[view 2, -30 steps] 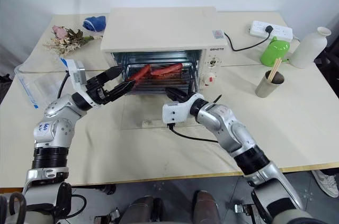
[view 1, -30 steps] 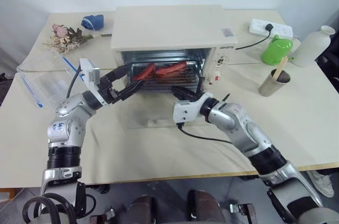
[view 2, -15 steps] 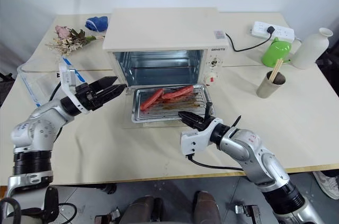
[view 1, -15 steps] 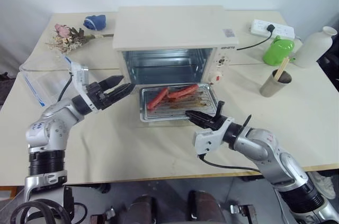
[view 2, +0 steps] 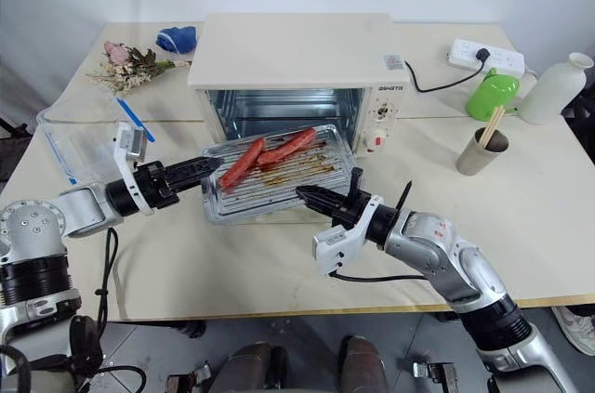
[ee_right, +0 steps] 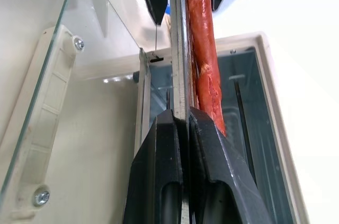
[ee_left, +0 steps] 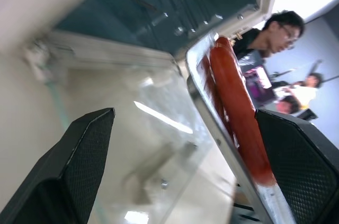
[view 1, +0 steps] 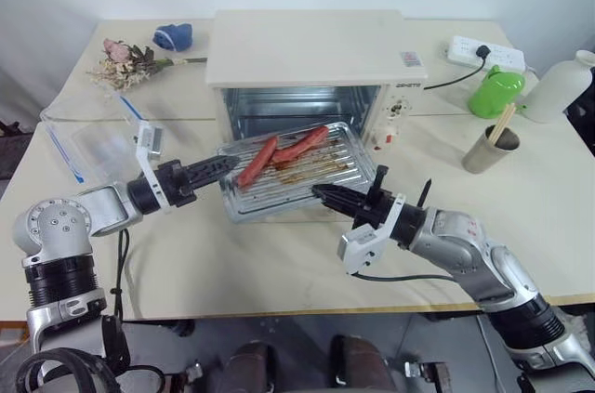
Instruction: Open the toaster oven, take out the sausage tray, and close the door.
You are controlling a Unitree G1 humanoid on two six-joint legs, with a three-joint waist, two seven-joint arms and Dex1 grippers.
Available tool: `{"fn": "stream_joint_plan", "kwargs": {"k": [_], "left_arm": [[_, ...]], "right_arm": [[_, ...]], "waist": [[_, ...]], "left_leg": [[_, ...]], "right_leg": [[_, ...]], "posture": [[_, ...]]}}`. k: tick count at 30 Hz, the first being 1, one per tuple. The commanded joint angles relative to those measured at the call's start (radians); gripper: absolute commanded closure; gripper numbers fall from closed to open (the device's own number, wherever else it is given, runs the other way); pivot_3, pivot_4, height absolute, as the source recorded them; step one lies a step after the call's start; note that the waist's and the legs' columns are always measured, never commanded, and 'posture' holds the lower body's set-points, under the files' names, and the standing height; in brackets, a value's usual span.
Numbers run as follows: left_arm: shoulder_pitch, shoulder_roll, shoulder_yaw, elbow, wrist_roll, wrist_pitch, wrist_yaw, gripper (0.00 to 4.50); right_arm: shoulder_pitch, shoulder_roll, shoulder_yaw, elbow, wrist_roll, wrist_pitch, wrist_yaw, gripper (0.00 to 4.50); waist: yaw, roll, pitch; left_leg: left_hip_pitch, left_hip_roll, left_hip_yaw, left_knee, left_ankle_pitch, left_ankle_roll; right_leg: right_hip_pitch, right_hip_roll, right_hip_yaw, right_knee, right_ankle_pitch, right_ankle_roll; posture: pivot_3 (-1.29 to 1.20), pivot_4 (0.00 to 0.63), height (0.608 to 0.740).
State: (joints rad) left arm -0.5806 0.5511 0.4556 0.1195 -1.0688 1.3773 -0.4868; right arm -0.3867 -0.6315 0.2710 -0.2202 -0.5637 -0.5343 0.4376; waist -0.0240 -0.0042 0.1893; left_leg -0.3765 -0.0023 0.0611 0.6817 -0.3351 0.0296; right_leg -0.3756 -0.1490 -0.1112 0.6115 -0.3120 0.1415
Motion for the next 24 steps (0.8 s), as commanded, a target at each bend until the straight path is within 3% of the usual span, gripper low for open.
{"fn": "stream_joint_plan", "kwargs": {"k": [1,4,16,23,24], "left_arm": [[-0.032,-0.028,0.067,0.005,-0.055,0.033,0.068,0.0],[-0.021,-0.055,0.078,-0.003,-0.061,0.059,0.108,0.59],[-0.064,-0.109,0.156,0.067,-0.126,0.183,0.223,4.35],[-0.029,-0.094,0.207,0.118,-0.274,0.237,0.337,4.5],[-0.016,-0.091,0.221,0.127,-0.307,0.237,0.365,4.5]], "right_arm": [[-0.018,0.003,-0.012,-0.009,0.022,-0.045,-0.018,4.5],[-0.028,0.004,-0.013,0.004,0.027,-0.053,-0.008,4.5],[-0.053,0.014,-0.018,0.022,0.048,-0.083,0.008,4.5],[0.004,-0.005,-0.025,-0.013,0.263,0.009,0.154,4.5],[0.013,-0.006,-0.033,-0.023,0.295,0.021,0.172,4.2]], "waist": [[-0.001,0.0,0.0],[-0.001,0.0,0.0],[0.0,0.0,0.0],[-0.001,0.0,0.0],[-0.001,0.0,0.0]], "left_leg": [[0.0,0.0,0.0,0.0,0.0,0.0],[0.0,0.0,0.0,0.0,0.0,0.0],[0.0,0.0,0.0,0.0,0.0,0.0],[0.001,0.0,0.0,0.0,0.0,0.0],[0.001,0.0,0.0,0.0,0.0,0.0]], "right_leg": [[0.0,0.0,0.0,0.0,0.0,0.0],[0.0,0.0,0.0,0.0,0.0,0.0],[0.0,0.0,0.001,0.0,0.0,0.0],[0.0,0.0,0.001,0.0,0.0,0.0],[0.0,0.0,0.001,0.001,0.0,0.0]], "posture": [[0.0,0.15,0.74],[0.0,0.15,0.74],[0.0,0.15,0.74],[0.0,0.15,0.74],[0.0,0.15,0.74]]}}
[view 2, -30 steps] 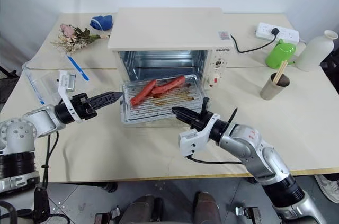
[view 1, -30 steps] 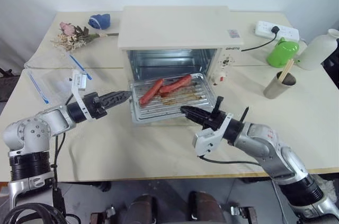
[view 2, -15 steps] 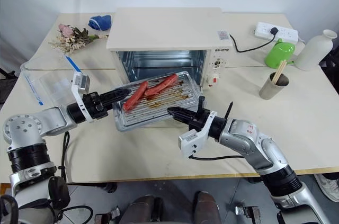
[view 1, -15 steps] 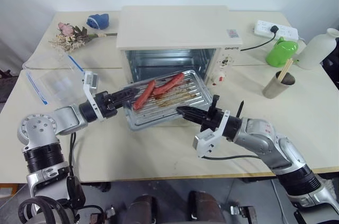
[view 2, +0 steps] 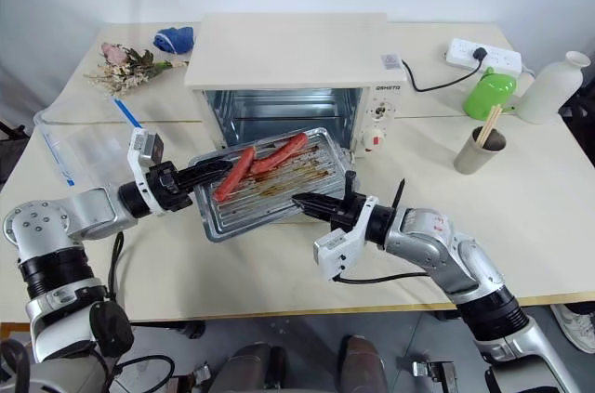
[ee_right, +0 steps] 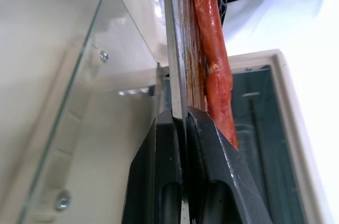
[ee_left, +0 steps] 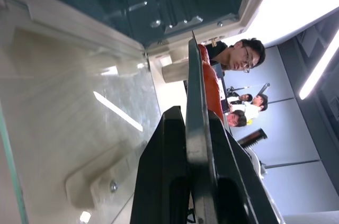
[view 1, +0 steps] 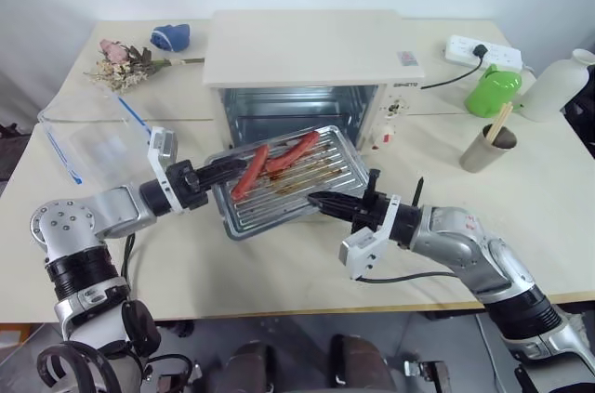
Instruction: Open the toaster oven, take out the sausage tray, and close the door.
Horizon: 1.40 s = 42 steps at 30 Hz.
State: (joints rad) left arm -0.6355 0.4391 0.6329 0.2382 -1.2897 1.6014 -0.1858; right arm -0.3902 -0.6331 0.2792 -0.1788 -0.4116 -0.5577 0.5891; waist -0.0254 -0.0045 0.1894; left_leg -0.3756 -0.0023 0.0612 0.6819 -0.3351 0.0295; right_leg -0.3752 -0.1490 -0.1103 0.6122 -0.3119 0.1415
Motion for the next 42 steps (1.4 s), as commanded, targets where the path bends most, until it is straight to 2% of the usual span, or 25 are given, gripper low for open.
{"fn": "stream_joint_plan", "kwargs": {"k": [1,2,3,6,10,13,16,20,23,24,30,34,36,42], "left_arm": [[0.048,0.022,0.053,0.014,-0.115,0.013,0.089,4.5],[0.061,0.023,0.07,0.017,-0.14,0.013,0.118,4.5],[0.088,0.03,0.086,0.021,-0.191,0.006,0.148,4.5],[0.166,0.049,0.077,0.012,-0.363,-0.055,0.252,4.5],[0.358,0.081,0.026,-0.084,-0.649,-0.231,0.388,4.5],[0.51,0.066,0.062,-0.177,-0.683,-0.29,0.351,4.5],[0.636,0.034,0.143,-0.247,-0.683,-0.333,0.244,4.5],[0.746,-0.002,0.196,-0.301,-0.683,-0.377,0.179,4.5],[0.86,-0.059,0.224,-0.363,-0.683,-0.411,0.135,4.5],[0.881,-0.073,0.227,-0.378,-0.683,-0.425,0.128,4.5],[1.017,-0.193,0.257,-0.474,-0.683,-0.517,0.083,4.5],[1.091,-0.372,0.29,-0.569,-0.683,-0.641,0.071,4.5],[1.099,-0.427,0.283,-0.607,-0.683,-0.688,0.078,4.5],[1.099,-0.486,0.258,-0.651,-0.683,-0.768,0.092,4.5]], "right_arm": [[0.024,-0.005,-0.048,-0.072,0.165,0.052,0.034,3.89],[0.029,-0.013,-0.052,-0.077,0.176,0.056,0.048,3.76],[0.037,-0.025,-0.056,-0.079,0.2,0.063,0.069,3.45],[0.053,-0.046,-0.067,-0.084,0.24,0.065,0.095,2.4],[0.083,-0.084,-0.103,-0.062,0.322,0.054,0.132,1.04],[0.11,-0.134,-0.138,-0.018,0.412,0.061,0.187,0.03],[0.106,-0.162,-0.184,0.079,0.507,0.077,0.24,0.03],[0.087,-0.158,-0.216,0.18,0.547,0.082,0.276,1.0],[0.109,-0.167,-0.223,0.26,0.572,0.105,0.323,2.02],[0.115,-0.169,-0.224,0.275,0.576,0.106,0.338,2.46],[0.104,-0.138,-0.242,0.378,0.607,0.171,0.371,4.42],[0.036,-0.085,-0.218,0.487,0.669,0.321,0.451,4.47],[0.015,-0.065,-0.223,0.531,0.685,0.351,0.483,4.47],[-0.066,0.024,-0.238,0.612,0.731,0.336,0.589,4.47]], "waist": [[0.0,0.0,0.0],[0.0,0.0,0.0],[-0.001,0.0,0.0],[-0.003,0.0,0.0],[-0.001,0.0,0.0],[-0.001,0.0,0.0],[0.001,0.0,0.0],[0.002,0.0,0.0],[0.0,0.0,0.0],[0.0,0.0,0.0],[0.0,0.0,0.0],[-0.003,0.0,0.0],[-0.001,0.0,0.0],[-0.001,0.001,0.0]], "left_leg": [[0.0,0.0,-0.001,0.0,0.0,0.0],[0.0,0.0,0.0,0.0,0.0,0.0],[0.0,0.0,0.0,0.0,0.0,0.0],[0.001,0.001,0.0,0.0,0.0,0.0],[0.002,0.001,-0.001,0.0,-0.001,-0.001],[0.002,0.0,-0.002,0.0,-0.001,-0.001],[0.002,0.0,-0.002,0.0,-0.001,-0.001],[0.003,0.001,-0.002,0.0,-0.001,0.0],[0.004,0.001,-0.001,0.0,-0.001,0.0],[0.004,0.001,-0.001,0.0,-0.002,0.0],[0.004,0.001,-0.001,0.0,-0.003,0.001],[0.005,0.003,-0.001,0.0,-0.003,0.0],[0.005,0.004,-0.001,0.0,-0.004,0.0],[0.005,0.003,0.001,0.0,-0.005,0.002]], "right_leg": [[0.0,0.0,0.0,0.0,0.0,0.0],[0.0,0.0,0.001,0.0,0.0,0.0],[0.0,0.0,0.001,0.0,0.0,0.0],[0.0,0.0,0.002,0.0,0.0,0.0],[0.001,-0.001,0.008,0.001,0.0,0.0],[0.002,-0.002,0.009,0.0,0.0,0.0],[0.004,-0.002,0.008,-0.003,0.0,0.0],[0.007,-0.001,0.007,-0.008,-0.001,-0.002],[0.008,-0.001,0.008,-0.008,-0.001,-0.002],[0.008,-0.002,0.008,-0.009,-0.001,-0.002],[0.01,-0.002,0.008,-0.013,-0.001,-0.002],[0.012,-0.004,0.008,-0.021,-0.001,-0.003],[0.013,-0.004,0.007,-0.022,-0.001,-0.003],[0.013,-0.002,0.007,-0.023,-0.001,-0.003]], "posture": [[0.0,0.15,0.74],[0.0,0.15,0.74],[0.0,0.15,0.74],[0.0,0.15,0.74],[0.0,0.15,0.74],[0.0,0.15,0.74],[0.0,0.15,0.74],[0.0,0.15,0.74],[0.0,0.15,0.74],[0.0,0.15,0.74],[0.0,0.15,0.74],[0.0,0.15,0.74],[0.0,0.15,0.74],[0.0,0.15,0.74]]}}
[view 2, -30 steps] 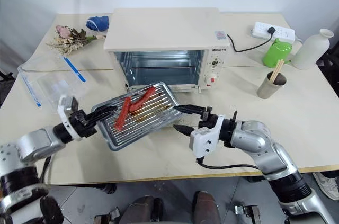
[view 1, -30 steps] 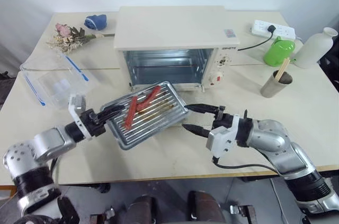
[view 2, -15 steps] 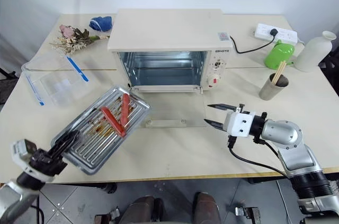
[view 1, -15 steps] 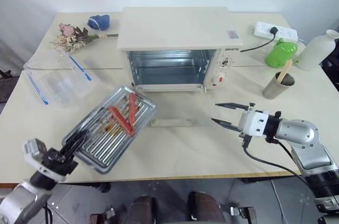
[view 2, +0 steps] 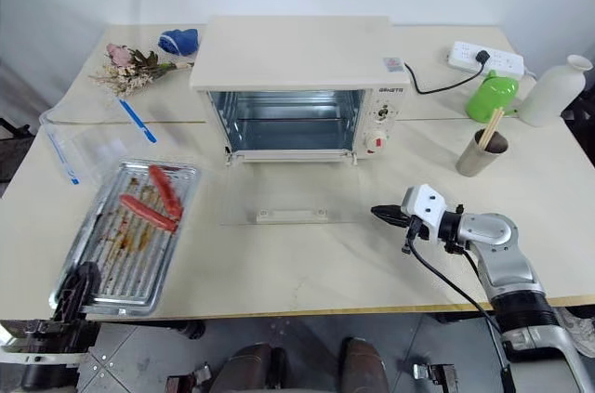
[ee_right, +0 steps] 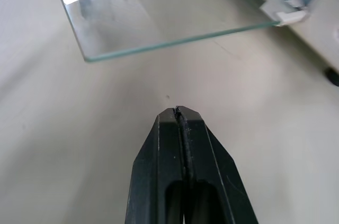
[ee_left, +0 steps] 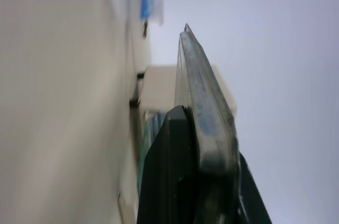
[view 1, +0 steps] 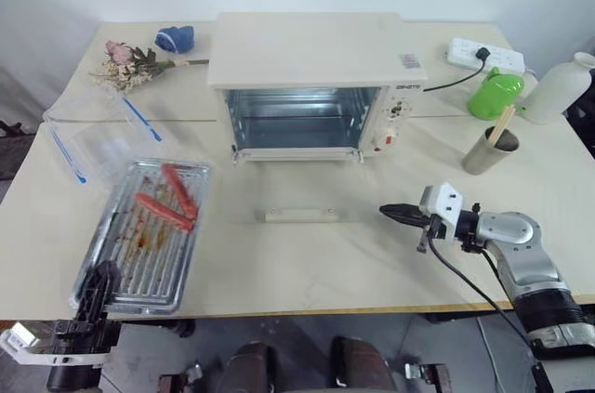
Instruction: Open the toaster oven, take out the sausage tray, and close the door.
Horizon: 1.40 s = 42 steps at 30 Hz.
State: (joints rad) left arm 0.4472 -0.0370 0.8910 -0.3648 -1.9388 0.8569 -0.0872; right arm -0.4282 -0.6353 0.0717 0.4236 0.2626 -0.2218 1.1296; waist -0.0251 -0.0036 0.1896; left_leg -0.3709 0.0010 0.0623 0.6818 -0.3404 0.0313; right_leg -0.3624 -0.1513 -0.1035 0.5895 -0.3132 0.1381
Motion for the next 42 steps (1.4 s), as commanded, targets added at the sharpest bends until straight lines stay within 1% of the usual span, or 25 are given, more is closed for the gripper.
{"fn": "stream_joint_plan", "kwargs": {"k": [1,5,7,9,11,13,16,20,23,28,29,30,32,33,34,35,39,42], "left_arm": [[0.018,-0.011,-0.004,-0.05,-0.033,-0.03,-0.004,4.5],[0.008,-0.013,-0.008,-0.062,-0.033,-0.052,-0.008,4.5],[0.013,-0.005,-0.01,-0.071,-0.033,-0.04,-0.046,4.5],[0.0,-0.01,0.024,-0.094,-0.033,-0.071,-0.061,4.5],[0.014,-0.005,0.037,-0.1,-0.033,-0.075,-0.066,4.5],[0.027,-0.004,0.026,-0.102,-0.033,-0.074,-0.057,4.5],[0.034,-0.011,0.011,-0.113,-0.033,-0.078,-0.057,4.5],[0.07,-0.002,-0.027,-0.15,-0.033,-0.078,-0.096,4.5],[0.097,0.026,-0.057,-0.148,-0.033,-0.061,-0.103,4.5],[0.121,0.073,-0.109,-0.122,-0.033,-0.031,-0.099,4.5],[0.095,0.092,-0.145,-0.098,-0.033,-0.012,-0.072,4.5],[0.075,0.109,-0.17,-0.078,-0.033,0.005,-0.055,4.5],[0.016,0.192,-0.252,-0.015,-0.033,0.067,-0.002,4.5],[-0.011,0.228,-0.275,0.009,-0.033,0.088,0.013,4.5],[-0.044,0.254,-0.291,0.035,-0.033,0.106,0.027,4.5],[-0.079,0.28,-0.302,0.062,-0.033,0.122,0.041,4.5],[-0.236,0.386,-0.356,0.182,-0.033,0.202,0.09,4.5],[-0.392,0.455,-0.422,0.285,-0.033,0.276,0.123,4.5]], "right_arm": [[-0.035,0.038,-0.036,0.012,0.074,0.005,0.069,4.47],[-0.059,0.075,-0.067,-0.023,0.172,0.067,0.146,4.47],[-0.07,0.092,-0.102,-0.079,0.234,0.144,0.124,4.47],[-0.08,0.083,-0.125,-0.168,0.284,0.233,0.109,4.47],[-0.091,0.077,-0.152,-0.221,0.313,0.281,0.087,4.47],[-0.1,0.078,-0.173,-0.245,0.329,0.314,0.069,4.47],[-0.151,0.102,-0.207,-0.275,0.372,0.381,0.01,4.47],[-0.163,0.083,-0.225,-0.316,0.414,0.468,0.01,4.47],[-0.13,0.049,-0.238,-0.357,0.408,0.483,0.029,3.91],[-0.061,0.006,-0.244,-0.419,0.392,0.473,0.06,2.25],[0.0,-0.026,-0.256,-0.456,0.391,0.475,0.084,1.92],[0.046,-0.05,-0.264,-0.487,0.39,0.478,0.099,1.58],[0.151,-0.092,-0.295,-0.533,0.379,0.462,0.117,0.91],[0.182,-0.1,-0.306,-0.551,0.378,0.458,0.11,0.5],[0.211,-0.106,-0.319,-0.571,0.381,0.458,0.101,0.2],[0.238,-0.109,-0.331,-0.593,0.387,0.465,0.09,0.04],[0.367,-0.122,-0.391,-0.696,0.398,0.473,0.065,0.04],[0.479,-0.12,-0.448,-0.777,0.402,0.476,0.042,0.04]], "waist": [[-0.002,0.0,0.0],[-0.001,0.0,0.0],[-0.001,0.0,0.0],[-0.001,0.0,0.0],[-0.001,0.0,0.0],[0.0,0.0,0.0],[0.0,0.0,0.0],[0.0,0.0,0.0],[0.002,0.0,0.0],[0.003,0.001,0.0],[0.003,0.001,0.001],[0.016,0.002,0.001],[0.035,0.003,0.001],[0.038,0.003,0.001],[0.04,0.003,0.001],[0.04,0.003,0.001],[0.042,0.004,0.001],[0.051,0.005,0.001]], "left_leg": [[0.0,0.0,0.0,0.0,0.0,0.001],[-0.001,0.0,0.0,0.0,-0.002,0.001],[-0.001,0.0,0.0,0.0,-0.002,0.001],[-0.001,0.001,0.0,0.0,-0.002,0.001],[-0.001,0.001,0.0,0.0,-0.002,0.0],[-0.001,0.002,-0.001,0.0,-0.003,-0.001],[-0.001,0.003,-0.001,0.0,-0.004,-0.002],[-0.001,0.003,-0.001,0.0,-0.005,-0.002],[-0.002,0.004,-0.001,0.0,-0.006,-0.001],[-0.003,0.003,-0.001,0.0,-0.009,0.001],[-0.003,0.003,-0.001,0.0,-0.009,0.001],[-0.003,0.002,-0.001,0.0,-0.009,0.001],[-0.003,0.002,-0.002,0.0,-0.009,0.002],[-0.003,0.001,-0.003,0.0,-0.009,0.002],[-0.002,0.001,-0.003,0.001,-0.009,0.002],[-0.002,0.0,-0.001,0.001,-0.008,0.003],[0.0,-0.002,-0.001,0.001,-0.007,0.003],[0.001,-0.001,-0.001,0.001,-0.005,0.001]], "right_leg": [[0.0,0.0,0.0,0.0,0.0,0.0],[0.0,0.001,0.0,0.001,0.0,0.001],[0.001,0.001,0.0,0.001,0.0,0.001],[0.001,0.0,0.0,0.0,0.0,0.001],[0.0,0.0,0.0,0.0,0.0,0.001],[0.0,-0.001,0.0,-0.001,0.0,0.0],[0.0,-0.001,0.0,-0.003,0.0,0.0],[0.0,0.0,0.0,-0.003,0.0,0.0],[0.0,0.0,0.0,-0.002,0.0,0.0],[0.0,0.001,0.0,-0.004,0.0,0.0],[0.0,0.001,0.0,-0.004,0.0,0.0],[0.0,0.001,0.0,-0.004,0.0,0.0],[0.001,0.002,0.0,-0.004,0.0,0.0],[0.002,0.003,-0.001,-0.004,0.0,0.0],[0.001,0.003,0.0,-0.004,0.0,0.0],[0.002,0.003,0.0,-0.004,0.0,0.0],[0.002,0.002,0.002,-0.004,0.0,0.0],[0.002,0.002,0.001,-0.002,0.0,0.0]], "posture": [[0.0,0.15,0.74],[0.0,0.15,0.74],[0.0,0.15,0.74],[0.0,0.15,0.74],[0.0,0.15,0.74],[0.0,0.15,0.74],[0.0,0.15,0.74],[0.0,0.15,0.74],[0.0,0.15,0.74],[0.0,0.15,0.74],[0.0,0.15,0.74],[0.0,0.15,0.74],[0.0,0.15,0.74],[0.0,0.15,0.74],[0.0,0.15,0.74],[0.0,0.15,0.74],[0.0,0.15,0.74],[0.0,0.15,0.74]]}}
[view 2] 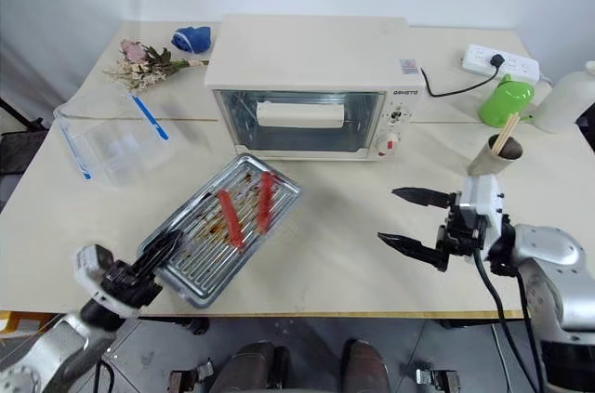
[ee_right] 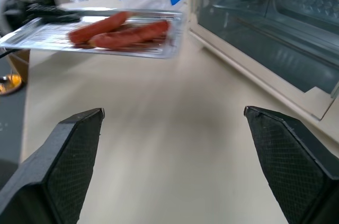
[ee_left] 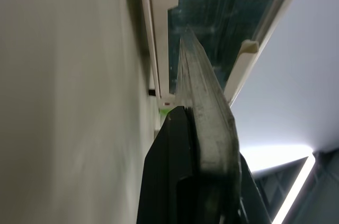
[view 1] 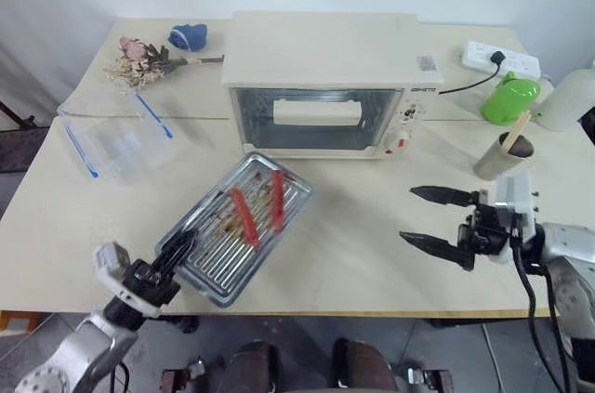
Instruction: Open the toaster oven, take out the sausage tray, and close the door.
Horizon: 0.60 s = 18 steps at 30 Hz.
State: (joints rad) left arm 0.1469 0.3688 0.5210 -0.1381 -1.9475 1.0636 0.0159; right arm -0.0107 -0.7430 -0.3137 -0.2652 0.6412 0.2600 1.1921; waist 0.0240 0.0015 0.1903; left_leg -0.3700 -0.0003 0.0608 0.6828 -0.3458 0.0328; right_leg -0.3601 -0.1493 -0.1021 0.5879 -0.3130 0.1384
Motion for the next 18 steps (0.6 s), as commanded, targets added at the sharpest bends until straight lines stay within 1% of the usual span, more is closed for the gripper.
{"fn": "stream_joint_plan", "kwargs": {"k": [1,5,9,11,13,15,18], "left_arm": [[-0.134,0.076,-0.077,0.09,-0.025,0.097,0.024,4.5],[-0.309,0.135,-0.167,0.24,-0.025,0.179,0.05,4.5],[-0.422,0.189,-0.258,0.352,-0.025,0.24,0.05,4.5],[-0.494,0.198,-0.314,0.424,-0.002,0.26,0.049,4.5],[-0.584,0.184,-0.363,0.508,0.083,0.289,0.011,4.5],[-0.671,0.157,-0.405,0.586,0.203,0.303,-0.049,4.5],[-0.787,0.113,-0.457,0.688,0.383,0.308,-0.18,4.5]], "right_arm": [[0.094,-0.011,-0.079,-0.113,0.023,-0.005,-0.028,0.04],[0.217,0.002,-0.14,-0.194,0.028,-0.004,-0.063,0.04],[0.306,0.014,-0.178,-0.25,0.029,-0.008,-0.091,0.04],[0.351,0.024,-0.2,-0.285,0.036,-0.005,-0.111,0.04],[0.402,0.035,-0.227,-0.325,0.039,-0.007,-0.125,0.04],[0.454,0.044,-0.258,-0.366,0.048,0.002,-0.142,0.04],[0.521,0.048,-0.3,-0.413,0.06,0.012,-0.155,0.04]], "waist": [[0.003,0.0,0.0],[0.002,0.001,-0.001],[0.0,0.001,-0.001],[0.001,0.001,-0.001],[0.006,0.001,-0.001],[0.011,0.001,-0.001],[0.036,0.003,-0.002]], "left_leg": [[0.0,0.0,-0.001,0.0,0.001,-0.001],[0.0,-0.001,-0.001,-0.001,0.002,-0.001],[0.0,-0.002,0.0,-0.001,0.002,-0.001],[0.0,-0.002,0.002,-0.001,0.003,0.0],[0.0,-0.002,0.002,-0.001,0.004,0.001],[-0.001,-0.004,0.001,-0.001,0.006,0.001],[0.0,-0.006,0.002,-0.001,0.007,0.003]], "right_leg": [[-0.001,0.0,0.0,0.002,0.0,0.0],[-0.001,0.001,-0.002,0.006,0.0,0.001],[-0.001,0.002,-0.004,0.006,0.001,0.002],[-0.002,0.002,-0.004,0.006,0.001,0.002],[-0.002,0.002,-0.004,0.006,0.002,0.003],[-0.001,0.002,-0.004,0.005,0.002,0.005],[-0.001,0.001,-0.004,0.005,0.003,0.006]], "posture": [[0.0,0.15,0.74],[0.0,0.15,0.74],[0.0,0.15,0.74],[0.0,0.15,0.74],[0.0,0.15,0.74],[0.0,0.15,0.74],[0.0,0.15,0.74]]}}
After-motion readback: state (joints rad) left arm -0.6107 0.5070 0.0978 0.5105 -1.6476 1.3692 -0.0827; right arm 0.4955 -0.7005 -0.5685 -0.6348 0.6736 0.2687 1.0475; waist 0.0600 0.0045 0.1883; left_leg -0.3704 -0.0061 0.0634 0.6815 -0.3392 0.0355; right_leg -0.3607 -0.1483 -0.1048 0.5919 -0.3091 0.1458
